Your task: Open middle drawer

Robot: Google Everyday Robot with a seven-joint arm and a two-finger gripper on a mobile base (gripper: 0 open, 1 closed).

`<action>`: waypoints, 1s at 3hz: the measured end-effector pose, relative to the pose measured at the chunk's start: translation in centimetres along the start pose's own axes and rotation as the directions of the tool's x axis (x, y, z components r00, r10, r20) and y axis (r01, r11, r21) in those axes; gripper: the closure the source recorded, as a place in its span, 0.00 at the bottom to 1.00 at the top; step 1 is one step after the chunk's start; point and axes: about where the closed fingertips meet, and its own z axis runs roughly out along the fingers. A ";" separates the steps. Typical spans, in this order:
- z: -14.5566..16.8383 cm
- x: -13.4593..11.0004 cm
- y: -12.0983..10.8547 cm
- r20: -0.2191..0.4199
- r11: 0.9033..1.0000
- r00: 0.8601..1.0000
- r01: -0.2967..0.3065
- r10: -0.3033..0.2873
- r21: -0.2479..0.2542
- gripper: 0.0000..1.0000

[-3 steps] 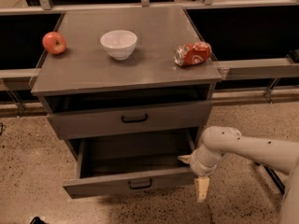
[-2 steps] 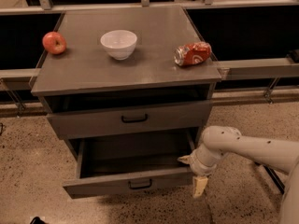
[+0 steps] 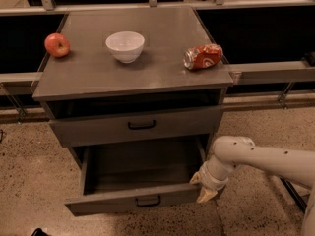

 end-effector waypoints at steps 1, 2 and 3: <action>-0.1 -0.2 1.8 -0.004 1.000 1.000 -0.018 0.018 -0.011 0.56; -0.4 -1.0 4.1 -0.007 0.999 1.000 -0.030 0.030 -0.032 0.45; -0.3 -1.1 4.4 -0.007 0.999 1.000 -0.029 0.028 -0.038 0.24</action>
Offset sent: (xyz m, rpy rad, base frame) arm -0.0764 -0.0052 0.0179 -0.0331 0.0652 -0.0225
